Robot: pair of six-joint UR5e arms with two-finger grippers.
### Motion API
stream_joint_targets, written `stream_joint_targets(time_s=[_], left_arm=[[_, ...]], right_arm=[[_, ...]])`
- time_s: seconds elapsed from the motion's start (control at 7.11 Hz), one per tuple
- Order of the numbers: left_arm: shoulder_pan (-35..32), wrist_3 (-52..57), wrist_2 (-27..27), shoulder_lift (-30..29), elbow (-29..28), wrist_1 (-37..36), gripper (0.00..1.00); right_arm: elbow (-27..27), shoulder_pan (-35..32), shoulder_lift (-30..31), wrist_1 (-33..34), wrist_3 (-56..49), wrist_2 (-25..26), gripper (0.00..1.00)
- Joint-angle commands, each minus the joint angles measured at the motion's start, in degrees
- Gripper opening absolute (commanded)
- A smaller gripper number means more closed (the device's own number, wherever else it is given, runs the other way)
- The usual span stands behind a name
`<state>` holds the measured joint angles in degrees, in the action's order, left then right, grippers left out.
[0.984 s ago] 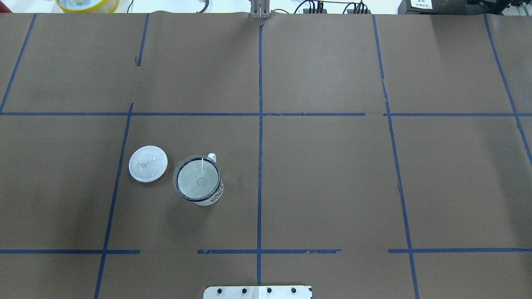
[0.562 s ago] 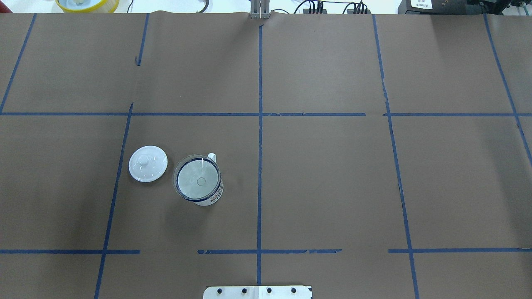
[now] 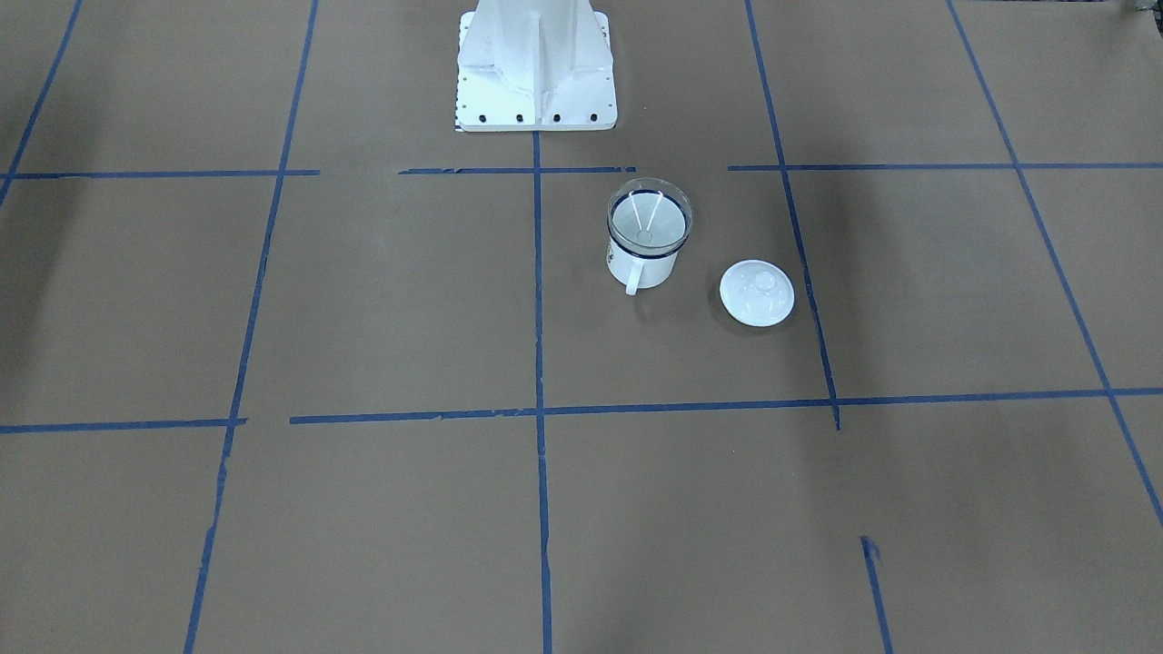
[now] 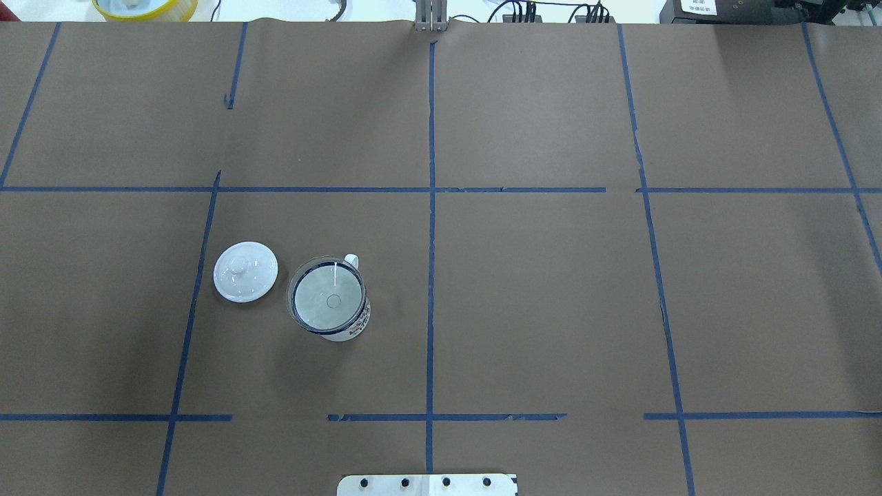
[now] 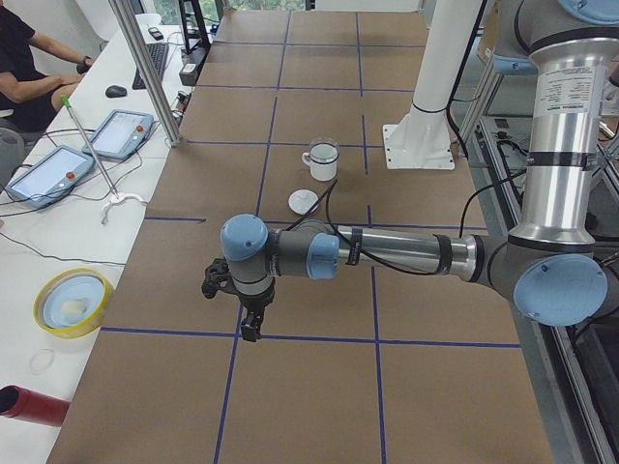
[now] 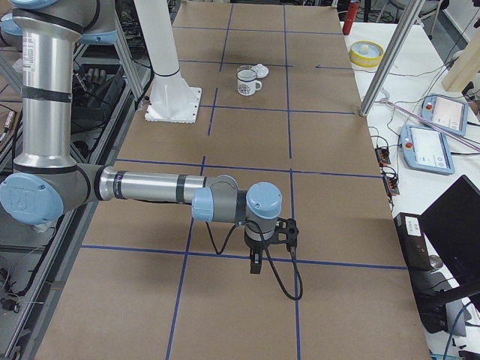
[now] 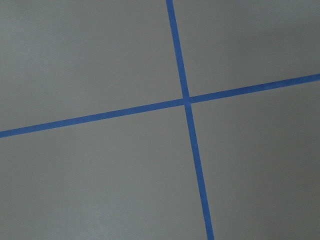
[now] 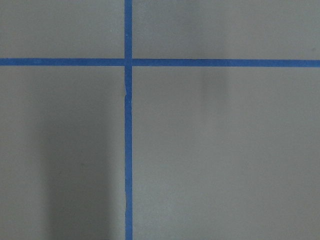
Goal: Place funnel on cup
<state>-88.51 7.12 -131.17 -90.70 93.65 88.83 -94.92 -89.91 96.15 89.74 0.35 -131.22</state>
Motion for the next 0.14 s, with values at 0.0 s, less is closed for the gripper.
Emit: stream_joint_targets(time_s=[0.0], left_arm=[[0.0,0.0,0.0,0.1,0.0,-0.1,1.0]], right_arm=[[0.0,0.0,0.0,0.0,0.0,0.0,1.0]])
